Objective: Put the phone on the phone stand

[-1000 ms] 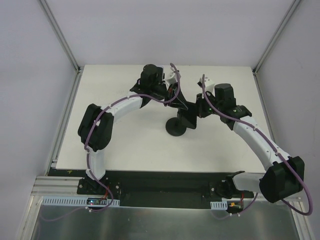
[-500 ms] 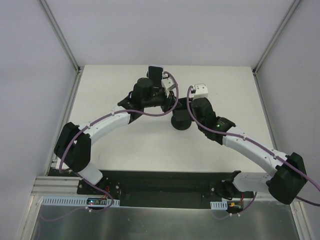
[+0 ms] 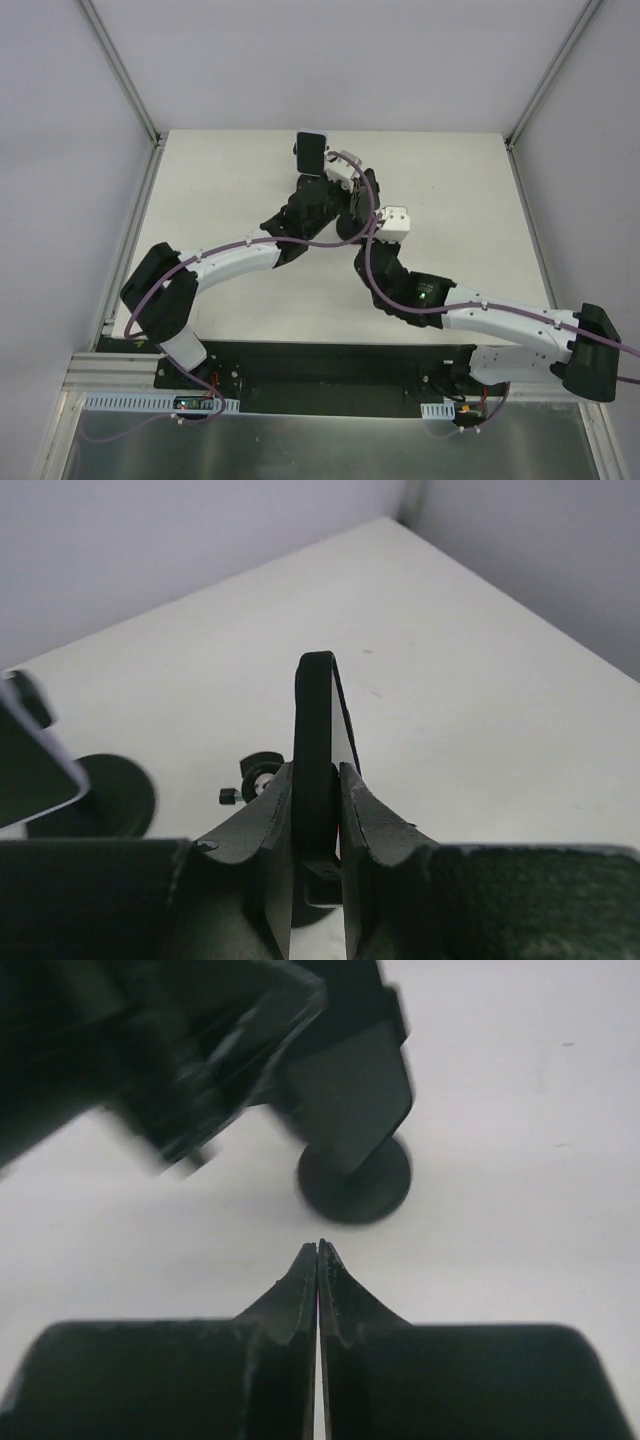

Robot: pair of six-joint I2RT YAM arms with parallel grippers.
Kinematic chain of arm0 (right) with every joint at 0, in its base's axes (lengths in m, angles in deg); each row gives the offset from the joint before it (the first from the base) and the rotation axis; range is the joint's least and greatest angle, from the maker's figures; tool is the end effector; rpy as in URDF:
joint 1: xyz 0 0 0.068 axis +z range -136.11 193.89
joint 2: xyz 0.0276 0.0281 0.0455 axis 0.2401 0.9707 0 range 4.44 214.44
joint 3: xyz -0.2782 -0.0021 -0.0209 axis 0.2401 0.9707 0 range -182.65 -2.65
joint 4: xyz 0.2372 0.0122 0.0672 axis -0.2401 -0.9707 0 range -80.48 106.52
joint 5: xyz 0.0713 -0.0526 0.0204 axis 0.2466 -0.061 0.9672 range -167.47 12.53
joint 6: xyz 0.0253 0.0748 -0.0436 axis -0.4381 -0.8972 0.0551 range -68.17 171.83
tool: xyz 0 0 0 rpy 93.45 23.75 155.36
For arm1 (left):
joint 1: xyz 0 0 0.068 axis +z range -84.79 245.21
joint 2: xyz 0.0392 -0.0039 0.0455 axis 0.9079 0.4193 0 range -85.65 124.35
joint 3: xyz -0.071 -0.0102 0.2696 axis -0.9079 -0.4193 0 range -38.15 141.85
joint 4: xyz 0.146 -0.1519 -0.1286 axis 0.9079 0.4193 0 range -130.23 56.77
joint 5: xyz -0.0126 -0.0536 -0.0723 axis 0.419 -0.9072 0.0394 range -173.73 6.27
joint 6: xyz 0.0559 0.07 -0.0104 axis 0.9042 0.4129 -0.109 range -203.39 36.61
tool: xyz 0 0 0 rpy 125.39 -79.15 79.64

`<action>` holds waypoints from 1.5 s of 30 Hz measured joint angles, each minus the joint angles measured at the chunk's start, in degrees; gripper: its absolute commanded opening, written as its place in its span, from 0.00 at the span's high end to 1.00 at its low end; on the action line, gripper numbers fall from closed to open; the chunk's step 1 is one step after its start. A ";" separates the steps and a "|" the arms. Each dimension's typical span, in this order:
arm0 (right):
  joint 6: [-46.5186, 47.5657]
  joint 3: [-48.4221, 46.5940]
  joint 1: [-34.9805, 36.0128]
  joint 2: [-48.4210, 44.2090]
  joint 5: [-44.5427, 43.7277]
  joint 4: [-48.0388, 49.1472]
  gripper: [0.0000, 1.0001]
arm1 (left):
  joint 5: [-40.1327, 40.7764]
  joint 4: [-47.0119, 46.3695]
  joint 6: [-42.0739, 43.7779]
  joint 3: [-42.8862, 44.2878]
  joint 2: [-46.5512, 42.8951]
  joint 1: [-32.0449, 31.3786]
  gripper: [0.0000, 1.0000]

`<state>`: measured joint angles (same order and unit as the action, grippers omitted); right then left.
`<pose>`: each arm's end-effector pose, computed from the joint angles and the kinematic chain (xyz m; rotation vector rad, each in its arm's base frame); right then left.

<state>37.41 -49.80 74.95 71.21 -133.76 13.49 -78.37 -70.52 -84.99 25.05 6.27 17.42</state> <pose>0.1842 0.1944 0.2959 -0.1151 1.7823 -0.0255 0.2832 -0.3008 0.3303 0.5476 1.4775 -0.6087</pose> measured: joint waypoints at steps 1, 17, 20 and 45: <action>-1.16 -0.11 3.54 -0.55 -0.11 1.11 1.00 | 3.74 -1.62 0.00 0.22 1.14 0.59 1.00; 7.76 5.14 -3.54 -22.69 3.19 1.29 1.00 | -4.63 -3.04 2.51 -2.08 -0.46 5.33 1.00; 11.10 6.14 -11.02 -27.12 10.84 -0.72 0.96 | -14.82 -0.57 4.22 -3.02 -2.64 6.78 1.00; 12.11 9.46 -18.23 -24.90 35.04 -11.93 0.04 | -49.88 8.28 -2.43 -0.13 -7.41 18.01 0.01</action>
<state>49.52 -40.34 56.72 46.31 -98.72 1.56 -128.25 -62.23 -87.42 24.92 -1.14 35.43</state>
